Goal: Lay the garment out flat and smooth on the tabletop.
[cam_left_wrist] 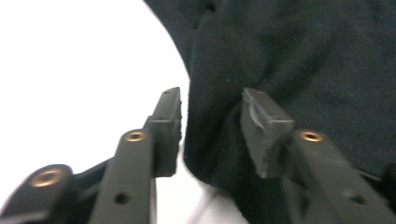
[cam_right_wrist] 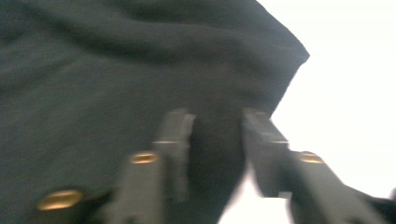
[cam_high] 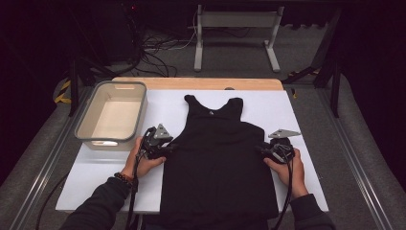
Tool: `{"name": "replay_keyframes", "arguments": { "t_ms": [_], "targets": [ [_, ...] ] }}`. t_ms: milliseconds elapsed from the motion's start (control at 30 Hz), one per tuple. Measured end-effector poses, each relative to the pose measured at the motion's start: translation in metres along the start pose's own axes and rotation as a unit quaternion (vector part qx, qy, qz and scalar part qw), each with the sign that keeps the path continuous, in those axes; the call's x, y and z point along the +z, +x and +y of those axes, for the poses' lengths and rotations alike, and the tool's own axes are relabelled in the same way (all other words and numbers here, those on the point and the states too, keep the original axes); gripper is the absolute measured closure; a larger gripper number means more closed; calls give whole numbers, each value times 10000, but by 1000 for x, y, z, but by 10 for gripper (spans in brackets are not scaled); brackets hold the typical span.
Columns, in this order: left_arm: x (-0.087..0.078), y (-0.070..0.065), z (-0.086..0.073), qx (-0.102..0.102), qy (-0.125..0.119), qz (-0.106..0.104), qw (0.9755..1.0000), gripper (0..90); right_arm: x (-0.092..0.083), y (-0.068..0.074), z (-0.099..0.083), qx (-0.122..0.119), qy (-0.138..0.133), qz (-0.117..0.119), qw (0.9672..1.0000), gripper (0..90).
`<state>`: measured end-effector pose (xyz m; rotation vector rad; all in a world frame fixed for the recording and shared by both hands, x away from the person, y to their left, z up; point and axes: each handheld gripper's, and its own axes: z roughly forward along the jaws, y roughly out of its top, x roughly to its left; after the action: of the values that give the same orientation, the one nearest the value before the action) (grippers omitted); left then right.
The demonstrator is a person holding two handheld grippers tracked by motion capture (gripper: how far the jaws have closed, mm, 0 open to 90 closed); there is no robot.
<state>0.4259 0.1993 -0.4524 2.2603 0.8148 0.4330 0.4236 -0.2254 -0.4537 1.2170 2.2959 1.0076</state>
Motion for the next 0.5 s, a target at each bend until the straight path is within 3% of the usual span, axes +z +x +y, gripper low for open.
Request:
{"name": "replay_keyframes", "arguments": {
  "t_ms": [33, 200, 267, 367, 500],
  "targets": [
    [0, -1, -1, 2, 4, -129, 9999, 825, -3, 2, -2, -32, 23, 168, 9999, 863],
    [-16, -12, 1, 107, -302, -174, 9993, 852, -17, 9, -6, -182, 72, -2, 9998, 870],
    [-24, -24, 1, 291, -417, -220, 9985, 848, -31, 12, -8, -160, -54, 9, 9999, 871],
    [-31, -38, 2, 465, -530, -530, 9961, 840, -51, 18, -10, -142, -271, 92, 9995, 871],
    [-28, -54, 1, 635, -404, -776, 9941, 832, -70, 24, -21, -139, -323, 34, 9994, 869]
  ]
}}
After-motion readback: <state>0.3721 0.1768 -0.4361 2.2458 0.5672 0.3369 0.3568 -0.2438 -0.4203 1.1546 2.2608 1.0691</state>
